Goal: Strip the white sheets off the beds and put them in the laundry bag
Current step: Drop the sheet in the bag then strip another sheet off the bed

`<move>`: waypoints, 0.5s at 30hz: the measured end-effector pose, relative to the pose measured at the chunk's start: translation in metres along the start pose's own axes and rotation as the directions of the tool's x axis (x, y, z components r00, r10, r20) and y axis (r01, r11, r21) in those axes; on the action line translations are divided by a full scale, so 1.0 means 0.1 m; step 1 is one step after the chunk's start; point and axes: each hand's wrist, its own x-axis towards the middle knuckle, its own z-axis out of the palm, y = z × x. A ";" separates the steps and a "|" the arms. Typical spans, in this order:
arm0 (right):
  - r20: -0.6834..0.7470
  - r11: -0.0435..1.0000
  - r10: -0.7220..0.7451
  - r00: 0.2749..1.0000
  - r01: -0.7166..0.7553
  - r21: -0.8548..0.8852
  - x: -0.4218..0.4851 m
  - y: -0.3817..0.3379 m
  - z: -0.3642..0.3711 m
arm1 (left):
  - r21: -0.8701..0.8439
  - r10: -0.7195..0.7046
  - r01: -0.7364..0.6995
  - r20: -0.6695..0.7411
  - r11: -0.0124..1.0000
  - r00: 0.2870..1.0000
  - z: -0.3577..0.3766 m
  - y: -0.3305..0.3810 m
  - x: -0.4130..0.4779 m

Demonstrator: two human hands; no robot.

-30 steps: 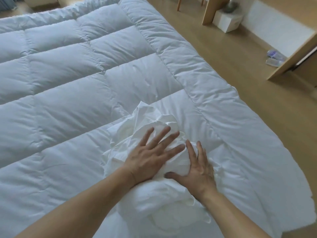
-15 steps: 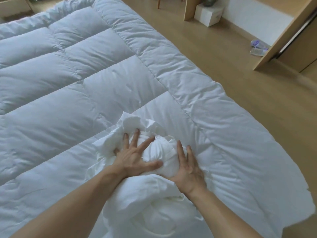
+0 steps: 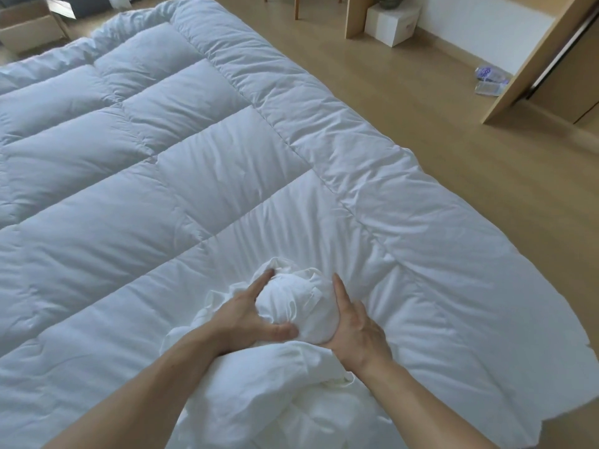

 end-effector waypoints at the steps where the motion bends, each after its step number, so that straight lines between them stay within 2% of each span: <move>1: 0.002 1.000 0.006 1.000 -0.006 0.001 -0.01 0.02 0.01 | -0.024 0.000 0.001 0.004 1.000 1.000 0.02 -0.01 -0.02; 6: -0.069 0.995 -0.025 0.997 0.032 0.099 -0.22 -0.05 -0.12 | -0.114 0.082 -0.086 -0.038 0.990 0.996 0.03 0.06 -0.17; 9: -0.249 0.978 -0.146 0.957 0.177 0.106 -0.34 -0.32 -0.46 | -0.152 0.186 -0.212 -0.167 0.965 0.968 -0.25 0.32 -0.28; 11: -0.420 0.953 -0.258 0.870 0.301 0.037 -0.36 -0.58 -0.79 | -0.083 0.290 -0.339 -0.355 0.937 0.889 -0.56 0.61 -0.35; 12: -0.503 0.936 -0.311 0.806 0.353 -0.012 -0.34 -0.73 -0.96 | -0.016 0.346 -0.397 -0.461 0.918 0.817 -0.73 0.75 -0.39; 15: -0.704 0.852 -0.481 0.523 0.470 -0.233 -0.26 -1.00 -1.25 | 0.097 0.458 -0.537 -0.662 0.838 0.594 -0.98 0.95 -0.46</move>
